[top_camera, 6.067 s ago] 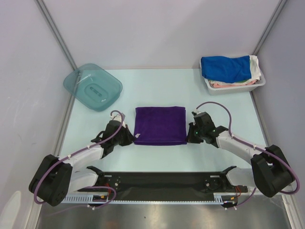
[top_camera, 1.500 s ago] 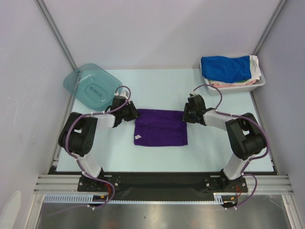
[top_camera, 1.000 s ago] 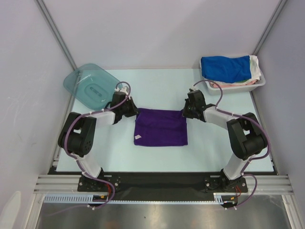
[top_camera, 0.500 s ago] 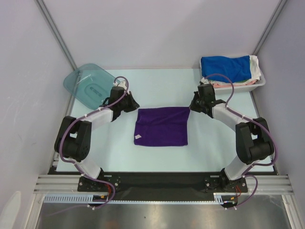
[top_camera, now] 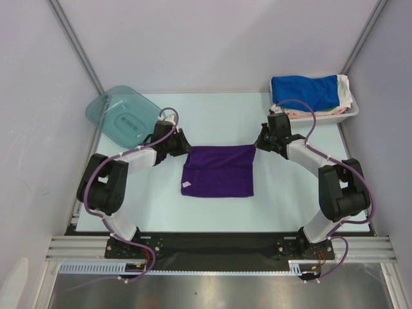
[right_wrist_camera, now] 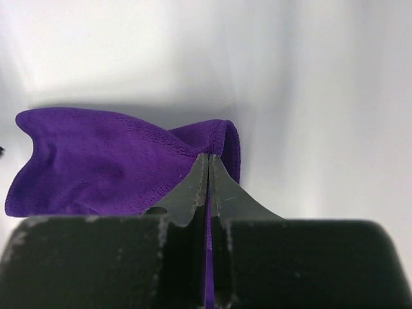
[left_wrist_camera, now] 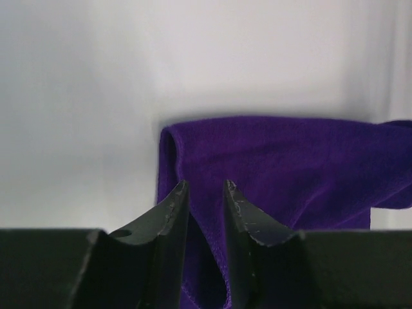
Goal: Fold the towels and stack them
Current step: Fold the towel
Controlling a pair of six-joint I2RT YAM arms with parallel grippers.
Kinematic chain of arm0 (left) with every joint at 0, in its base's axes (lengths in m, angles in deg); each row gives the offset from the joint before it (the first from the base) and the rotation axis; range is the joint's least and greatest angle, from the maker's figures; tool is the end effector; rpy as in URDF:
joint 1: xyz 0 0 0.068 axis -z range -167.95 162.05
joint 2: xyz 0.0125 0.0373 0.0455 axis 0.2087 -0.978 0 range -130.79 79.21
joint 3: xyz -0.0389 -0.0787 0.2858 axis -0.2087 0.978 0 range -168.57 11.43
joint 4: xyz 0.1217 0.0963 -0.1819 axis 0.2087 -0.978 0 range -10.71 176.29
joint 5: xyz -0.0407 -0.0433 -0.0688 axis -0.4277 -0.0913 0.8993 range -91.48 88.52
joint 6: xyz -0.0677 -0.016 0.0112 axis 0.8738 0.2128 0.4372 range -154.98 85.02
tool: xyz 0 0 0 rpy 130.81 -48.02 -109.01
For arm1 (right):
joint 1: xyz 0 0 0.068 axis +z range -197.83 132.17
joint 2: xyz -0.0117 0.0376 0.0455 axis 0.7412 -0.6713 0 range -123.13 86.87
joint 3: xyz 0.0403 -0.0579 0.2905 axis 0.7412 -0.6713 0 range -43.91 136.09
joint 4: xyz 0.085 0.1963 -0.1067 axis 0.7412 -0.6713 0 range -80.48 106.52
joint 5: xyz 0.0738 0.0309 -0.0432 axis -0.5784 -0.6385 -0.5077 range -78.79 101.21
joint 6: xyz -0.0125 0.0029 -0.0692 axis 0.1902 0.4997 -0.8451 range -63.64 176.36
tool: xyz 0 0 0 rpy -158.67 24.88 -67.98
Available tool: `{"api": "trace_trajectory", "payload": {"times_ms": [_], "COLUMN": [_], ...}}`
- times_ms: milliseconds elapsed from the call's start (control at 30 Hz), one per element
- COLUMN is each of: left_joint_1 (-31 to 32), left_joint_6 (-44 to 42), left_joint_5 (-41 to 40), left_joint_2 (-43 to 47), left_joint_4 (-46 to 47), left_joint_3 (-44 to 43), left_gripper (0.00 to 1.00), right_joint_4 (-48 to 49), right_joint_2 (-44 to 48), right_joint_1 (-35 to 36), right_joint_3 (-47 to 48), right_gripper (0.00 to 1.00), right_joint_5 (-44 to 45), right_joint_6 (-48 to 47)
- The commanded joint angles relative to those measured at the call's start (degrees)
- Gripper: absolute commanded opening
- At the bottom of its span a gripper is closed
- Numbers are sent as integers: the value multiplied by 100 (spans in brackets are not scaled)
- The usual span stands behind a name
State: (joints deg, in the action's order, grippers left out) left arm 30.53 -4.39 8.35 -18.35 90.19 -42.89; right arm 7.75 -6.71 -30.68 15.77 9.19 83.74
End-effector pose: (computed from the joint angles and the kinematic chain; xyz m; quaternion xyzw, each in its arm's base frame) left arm 0.3398 -0.1241 0.2113 -0.0585 0.8994 -0.2474 0.3556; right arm 0.3355 0.1057 0.2412 0.0746 0.9128 0.1670 0.3652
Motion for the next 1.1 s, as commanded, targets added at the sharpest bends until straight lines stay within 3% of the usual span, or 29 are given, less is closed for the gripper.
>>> {"api": "trace_trajectory", "payload": {"times_ms": [0, 100, 500, 600, 700, 733, 833, 1067], "left_joint_1": [147, 191, 244, 235, 244, 235, 235, 174], "left_joint_6": [140, 167, 255, 272, 334, 342, 334, 255], "left_joint_5": [186, 213, 265, 318, 397, 406, 371, 379], "left_joint_2": [-61, -149, -439, -597, -607, -598, -449, -35], "left_joint_4": [268, 427, 436, 383, 427, 427, 331, -143], "left_joint_3": [238, 370, 177, -8, -87, -130, -253, -553], "left_gripper": [33, 37, 38, 34, 22, 13, 6, 0], "right_joint_4": [166, 192, 289, 280, 280, 262, 227, 201], "right_joint_2": [94, 86, 15, 15, 33, 50, 77, 182], "right_joint_1": [34, 61, 78, 96, 87, 87, 87, 52], "right_joint_3": [-62, -114, -167, -150, -132, -115, -97, -88], "right_gripper": [0, 0, 0, 0, 0, 0, 0, 0], "right_joint_5": [-44, -53, -53, -61, -61, -61, -61, -62], "right_joint_6": [-13, 5, 57, 66, 57, 57, 49, 22]}}
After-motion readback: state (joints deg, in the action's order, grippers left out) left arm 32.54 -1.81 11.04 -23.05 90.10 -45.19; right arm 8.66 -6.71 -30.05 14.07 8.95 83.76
